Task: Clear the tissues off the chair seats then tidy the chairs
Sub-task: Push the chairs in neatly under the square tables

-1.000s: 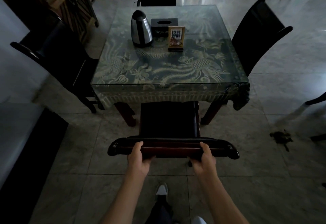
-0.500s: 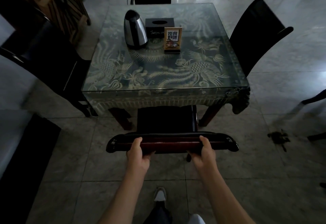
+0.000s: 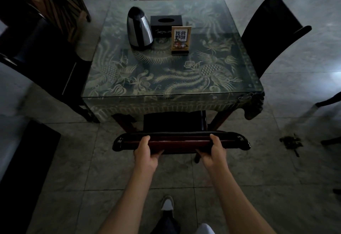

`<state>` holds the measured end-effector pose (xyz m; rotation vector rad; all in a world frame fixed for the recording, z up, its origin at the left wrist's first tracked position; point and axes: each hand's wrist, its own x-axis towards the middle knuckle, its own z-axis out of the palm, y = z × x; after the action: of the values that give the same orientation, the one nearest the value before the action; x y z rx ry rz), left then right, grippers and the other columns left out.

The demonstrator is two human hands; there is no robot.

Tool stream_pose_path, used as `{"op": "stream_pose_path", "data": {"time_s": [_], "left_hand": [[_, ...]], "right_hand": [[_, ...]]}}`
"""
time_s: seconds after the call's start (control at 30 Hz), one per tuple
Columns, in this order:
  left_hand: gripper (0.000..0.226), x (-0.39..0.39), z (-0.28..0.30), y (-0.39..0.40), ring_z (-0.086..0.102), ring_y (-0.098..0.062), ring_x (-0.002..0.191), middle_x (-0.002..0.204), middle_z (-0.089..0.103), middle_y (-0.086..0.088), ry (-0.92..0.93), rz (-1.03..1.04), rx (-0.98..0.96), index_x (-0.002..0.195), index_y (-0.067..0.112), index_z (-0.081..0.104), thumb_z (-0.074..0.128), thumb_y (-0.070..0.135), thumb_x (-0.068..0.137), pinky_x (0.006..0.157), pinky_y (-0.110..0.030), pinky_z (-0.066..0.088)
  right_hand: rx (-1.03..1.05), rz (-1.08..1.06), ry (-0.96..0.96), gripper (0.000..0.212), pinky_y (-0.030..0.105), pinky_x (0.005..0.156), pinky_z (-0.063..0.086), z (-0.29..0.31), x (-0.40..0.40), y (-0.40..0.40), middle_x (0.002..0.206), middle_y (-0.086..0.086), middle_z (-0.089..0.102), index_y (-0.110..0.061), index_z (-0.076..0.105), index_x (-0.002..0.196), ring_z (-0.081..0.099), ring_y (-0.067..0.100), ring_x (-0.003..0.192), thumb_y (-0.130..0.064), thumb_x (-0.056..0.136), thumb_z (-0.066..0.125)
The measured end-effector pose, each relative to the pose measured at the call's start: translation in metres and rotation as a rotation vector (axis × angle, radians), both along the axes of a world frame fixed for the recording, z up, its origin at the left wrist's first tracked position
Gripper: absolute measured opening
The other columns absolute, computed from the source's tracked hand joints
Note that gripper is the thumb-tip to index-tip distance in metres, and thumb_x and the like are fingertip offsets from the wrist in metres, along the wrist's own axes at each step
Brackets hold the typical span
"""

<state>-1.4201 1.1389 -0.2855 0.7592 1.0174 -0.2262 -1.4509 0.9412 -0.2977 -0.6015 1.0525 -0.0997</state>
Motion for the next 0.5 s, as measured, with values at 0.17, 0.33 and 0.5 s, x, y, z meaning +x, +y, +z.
{"op": "stream_pose_path", "data": {"time_s": [0.17, 0.33, 0.5], "left_hand": [[0.035, 0.0082, -0.0002, -0.0005, 0.059, -0.03, 0.098, 0.11, 0.058, -0.012, 0.001, -0.02, -0.002, 0.125, 0.014, 0.05, 0.062, 0.016, 0.092, 0.085, -0.052, 0.053], [0.03, 0.0082, -0.0012, 0.0017, 0.058, -0.03, 0.1, 0.111, 0.057, -0.012, 0.011, -0.031, -0.008, 0.119, 0.016, 0.052, 0.064, 0.016, 0.091, 0.09, -0.055, 0.052], [0.034, 0.0094, -0.0008, 0.0027, 0.058, -0.031, 0.101, 0.112, 0.058, -0.013, 0.027, -0.026, -0.017, 0.121, 0.015, 0.052, 0.066, 0.015, 0.09, 0.09, -0.056, 0.052]], "right_hand": [[0.013, 0.001, -0.014, 0.014, 0.059, 0.095, 0.048, 0.002, 0.0074, -0.0008, 0.117, 0.016, 0.061, -0.019, 0.054, 0.103, 0.06, 0.034, 0.109, -0.012, 0.093, 0.061], [0.002, 0.009, -0.03, 0.015, 0.058, 0.095, 0.049, 0.0018, 0.0058, 0.0013, 0.118, 0.015, 0.062, -0.019, 0.054, 0.105, 0.06, 0.034, 0.109, -0.014, 0.094, 0.061], [-0.013, 0.016, -0.025, 0.015, 0.054, 0.09, 0.052, 0.0057, 0.0039, 0.0031, 0.117, 0.016, 0.064, -0.015, 0.055, 0.107, 0.062, 0.033, 0.106, -0.016, 0.093, 0.062]]}}
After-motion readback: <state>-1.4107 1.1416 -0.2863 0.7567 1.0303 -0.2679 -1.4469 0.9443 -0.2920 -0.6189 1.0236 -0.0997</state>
